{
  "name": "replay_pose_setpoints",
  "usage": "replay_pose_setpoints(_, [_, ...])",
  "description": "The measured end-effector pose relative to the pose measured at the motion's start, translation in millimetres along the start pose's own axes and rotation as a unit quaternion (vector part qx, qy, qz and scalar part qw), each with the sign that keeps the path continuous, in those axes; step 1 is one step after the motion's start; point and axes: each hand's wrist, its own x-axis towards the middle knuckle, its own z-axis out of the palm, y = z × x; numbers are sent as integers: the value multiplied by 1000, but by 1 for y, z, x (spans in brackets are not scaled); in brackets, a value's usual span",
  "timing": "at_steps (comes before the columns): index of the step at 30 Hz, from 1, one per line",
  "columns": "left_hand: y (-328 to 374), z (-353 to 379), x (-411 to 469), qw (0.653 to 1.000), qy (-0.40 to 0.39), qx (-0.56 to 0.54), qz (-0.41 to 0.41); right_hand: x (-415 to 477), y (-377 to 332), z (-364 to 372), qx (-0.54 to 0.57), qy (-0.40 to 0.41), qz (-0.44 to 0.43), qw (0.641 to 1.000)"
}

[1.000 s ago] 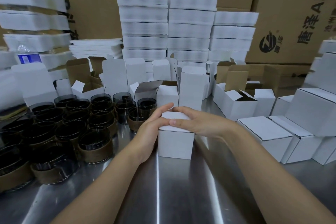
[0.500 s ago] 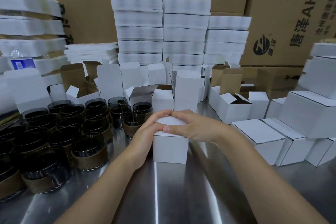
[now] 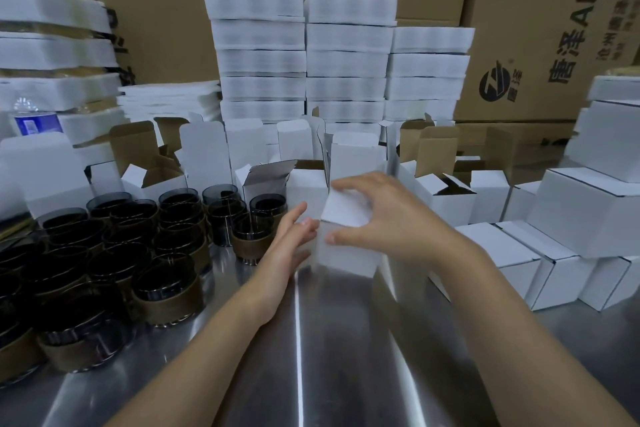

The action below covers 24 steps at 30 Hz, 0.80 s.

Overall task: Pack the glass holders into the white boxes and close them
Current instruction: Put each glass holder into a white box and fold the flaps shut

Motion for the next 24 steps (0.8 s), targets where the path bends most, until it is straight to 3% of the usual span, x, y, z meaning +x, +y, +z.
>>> replay_pose_setpoints(4, [-1, 0, -1, 999, -14, 35, -2, 2, 18, -11, -74, 42, 45, 995])
replay_pose_setpoints(8, [-2, 0, 0, 999, -13, 40, 2, 3, 35, -9, -190, -31, 84, 978])
replay_pose_setpoints(13, [-1, 1, 0, 999, -9, 45, 0, 3, 44, -5, -242, -88, 100, 961])
replay_pose_setpoints(24, [-2, 2, 0, 999, 0, 52, 8, 7, 41, 4, -321, -33, 145, 935])
